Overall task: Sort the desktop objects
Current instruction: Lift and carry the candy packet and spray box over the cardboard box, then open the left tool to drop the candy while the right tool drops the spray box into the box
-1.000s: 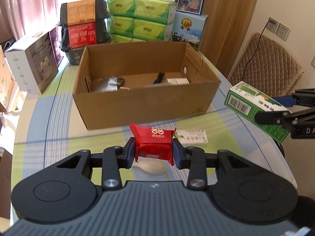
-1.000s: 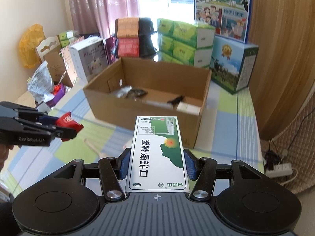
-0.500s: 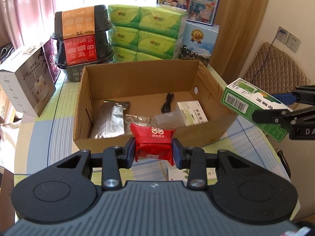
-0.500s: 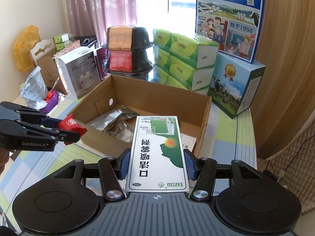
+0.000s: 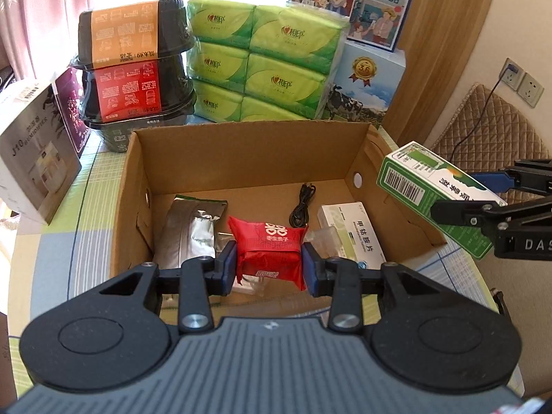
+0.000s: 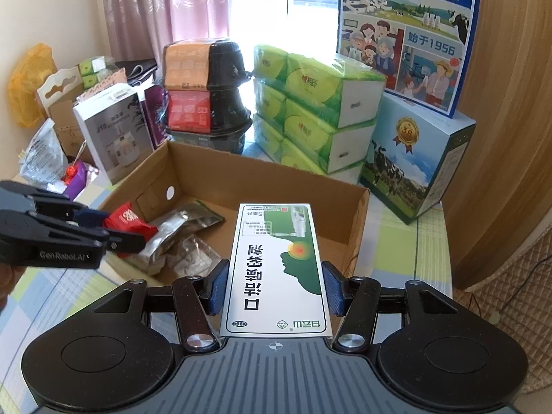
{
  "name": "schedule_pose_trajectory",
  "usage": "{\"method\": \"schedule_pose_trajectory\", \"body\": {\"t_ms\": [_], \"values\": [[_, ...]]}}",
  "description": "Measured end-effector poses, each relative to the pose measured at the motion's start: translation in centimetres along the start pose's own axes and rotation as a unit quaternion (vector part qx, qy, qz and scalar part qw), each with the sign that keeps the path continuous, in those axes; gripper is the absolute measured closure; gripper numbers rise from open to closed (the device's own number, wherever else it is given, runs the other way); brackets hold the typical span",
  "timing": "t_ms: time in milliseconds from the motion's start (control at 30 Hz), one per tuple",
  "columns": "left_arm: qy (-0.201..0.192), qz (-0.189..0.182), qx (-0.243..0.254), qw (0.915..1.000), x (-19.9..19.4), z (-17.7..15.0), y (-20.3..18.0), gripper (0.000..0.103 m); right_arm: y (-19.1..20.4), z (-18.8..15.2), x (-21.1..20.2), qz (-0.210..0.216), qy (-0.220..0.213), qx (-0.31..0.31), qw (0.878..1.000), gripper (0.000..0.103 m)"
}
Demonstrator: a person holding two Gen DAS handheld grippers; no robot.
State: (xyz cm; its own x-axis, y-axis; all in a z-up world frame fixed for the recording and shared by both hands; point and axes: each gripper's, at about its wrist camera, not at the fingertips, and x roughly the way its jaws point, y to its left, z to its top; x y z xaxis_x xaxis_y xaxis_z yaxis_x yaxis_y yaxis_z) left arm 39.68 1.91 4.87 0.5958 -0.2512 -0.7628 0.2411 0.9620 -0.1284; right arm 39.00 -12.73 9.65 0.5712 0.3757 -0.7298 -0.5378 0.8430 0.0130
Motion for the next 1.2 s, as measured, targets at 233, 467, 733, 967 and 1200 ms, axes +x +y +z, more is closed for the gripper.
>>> {"method": "schedule_pose_trajectory", "body": {"t_ms": [233,467,733,967,1200], "values": [[0.004,-0.001,-0.004,1.0,2.7,0.5,0.3,0.07,-1.1,0.3,2.4,-0.001,0.007,0.019,1.0,0.051],[-0.003,-0.003,-0.043,0.9991,4.7,0.6,1.7,0.054,-1.3,-0.1,3.9,-0.003,0.011,0.026,1.0,0.051],[-0.004,0.002,-0.04,0.9992,4.3,-0.3,3.1,0.054,-1.2,0.1,4.8,-0.007,0.002,0.033,0.999,0.051],[-0.01,-0.001,-0.036,0.9993,3.4,-1.2,3.4,0.054,-2.4,0.5,4.3,0.011,-0.051,0.081,0.995,0.033],[-0.021,-0.005,-0.043,0.9988,1.6,-2.6,3.0,0.051,-2.5,-1.4,2.5,0.0,-0.045,0.076,0.996,0.027]]}}
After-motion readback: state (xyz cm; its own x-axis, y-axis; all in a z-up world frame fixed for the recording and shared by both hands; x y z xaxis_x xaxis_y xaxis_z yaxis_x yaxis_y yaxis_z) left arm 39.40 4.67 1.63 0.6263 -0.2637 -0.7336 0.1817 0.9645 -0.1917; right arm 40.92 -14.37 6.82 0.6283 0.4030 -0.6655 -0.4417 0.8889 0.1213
